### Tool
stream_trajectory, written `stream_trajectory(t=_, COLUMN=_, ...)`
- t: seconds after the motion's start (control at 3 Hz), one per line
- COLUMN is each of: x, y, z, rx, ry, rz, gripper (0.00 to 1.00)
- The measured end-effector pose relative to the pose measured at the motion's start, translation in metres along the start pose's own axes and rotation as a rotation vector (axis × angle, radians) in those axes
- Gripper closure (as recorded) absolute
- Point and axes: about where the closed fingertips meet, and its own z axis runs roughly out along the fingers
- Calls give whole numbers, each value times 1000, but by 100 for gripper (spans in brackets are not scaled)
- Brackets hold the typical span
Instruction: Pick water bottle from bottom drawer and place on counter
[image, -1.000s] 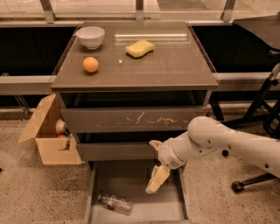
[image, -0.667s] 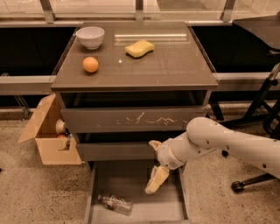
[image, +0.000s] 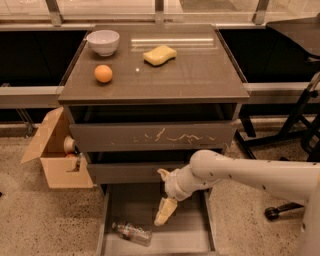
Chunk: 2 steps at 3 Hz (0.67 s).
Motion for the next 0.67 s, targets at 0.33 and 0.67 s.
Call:
stream_trajectory(t=0.33, x=11, y=-4, z=43, rx=11, ry=2, rz=-10, gripper=0)
stream_trajectory(t=0.67, x=16, y=-2, z=72, rx=18, ry=-23, rz=-6, gripper=0)
